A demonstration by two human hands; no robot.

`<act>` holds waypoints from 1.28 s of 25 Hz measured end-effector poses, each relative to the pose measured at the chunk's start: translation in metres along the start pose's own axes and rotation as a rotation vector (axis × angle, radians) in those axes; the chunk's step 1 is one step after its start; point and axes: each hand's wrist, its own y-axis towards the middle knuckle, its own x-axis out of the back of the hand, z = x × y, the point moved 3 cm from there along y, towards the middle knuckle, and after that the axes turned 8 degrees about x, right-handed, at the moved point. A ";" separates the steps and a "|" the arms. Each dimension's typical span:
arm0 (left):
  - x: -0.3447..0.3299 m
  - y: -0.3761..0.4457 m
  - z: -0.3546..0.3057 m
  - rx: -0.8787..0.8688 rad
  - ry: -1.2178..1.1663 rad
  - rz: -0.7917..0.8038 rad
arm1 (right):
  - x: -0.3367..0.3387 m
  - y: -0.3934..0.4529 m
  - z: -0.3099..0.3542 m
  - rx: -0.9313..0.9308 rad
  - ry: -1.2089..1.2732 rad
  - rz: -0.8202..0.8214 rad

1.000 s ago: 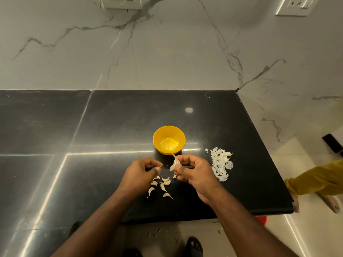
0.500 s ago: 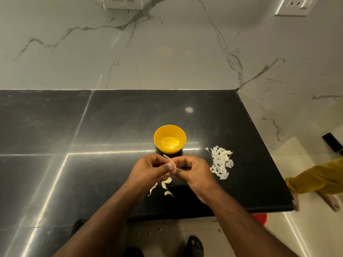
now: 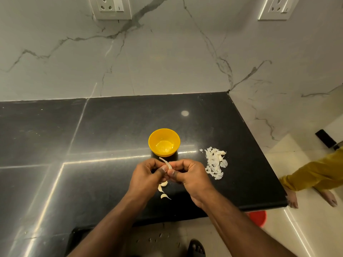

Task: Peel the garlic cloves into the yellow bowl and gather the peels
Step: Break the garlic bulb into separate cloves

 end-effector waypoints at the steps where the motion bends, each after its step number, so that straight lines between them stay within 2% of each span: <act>1: -0.001 0.000 0.000 -0.010 0.009 -0.012 | 0.000 -0.001 0.001 -0.002 -0.001 -0.003; 5: -0.003 -0.006 0.004 0.002 -0.084 -0.023 | -0.002 -0.001 0.001 -0.052 0.053 -0.043; 7: -0.002 -0.008 0.005 0.032 -0.160 -0.015 | -0.003 0.003 0.002 -0.020 -0.036 -0.052; 9: -0.003 -0.007 0.007 0.139 -0.228 -0.022 | -0.004 0.005 0.001 0.022 -0.146 -0.063; 11: -0.009 -0.008 0.012 0.327 -0.418 -0.044 | -0.007 0.002 -0.004 0.035 -0.209 -0.127; 13: -0.018 -0.014 0.014 0.444 -0.650 -0.097 | -0.007 -0.003 -0.015 0.005 -0.149 -0.218; 15: -0.017 -0.017 0.020 0.446 -0.744 -0.159 | -0.009 -0.009 -0.024 -0.039 -0.054 -0.236; 17: -0.008 -0.015 0.024 0.401 -0.639 -0.137 | -0.007 -0.008 -0.022 -0.069 -0.019 -0.186; 20: 0.005 -0.003 0.022 0.316 -0.390 0.067 | -0.005 0.003 -0.006 -0.047 -0.072 -0.026; 22: 0.007 0.002 0.016 0.270 -0.324 0.126 | -0.006 0.006 0.000 -0.019 -0.143 0.026; 28: -0.004 0.005 0.013 0.132 -0.145 -0.073 | 0.007 0.009 -0.006 0.008 -0.218 -0.052; 32: -0.018 -0.002 0.015 0.000 0.031 -0.179 | 0.020 0.000 -0.013 0.027 -0.289 0.013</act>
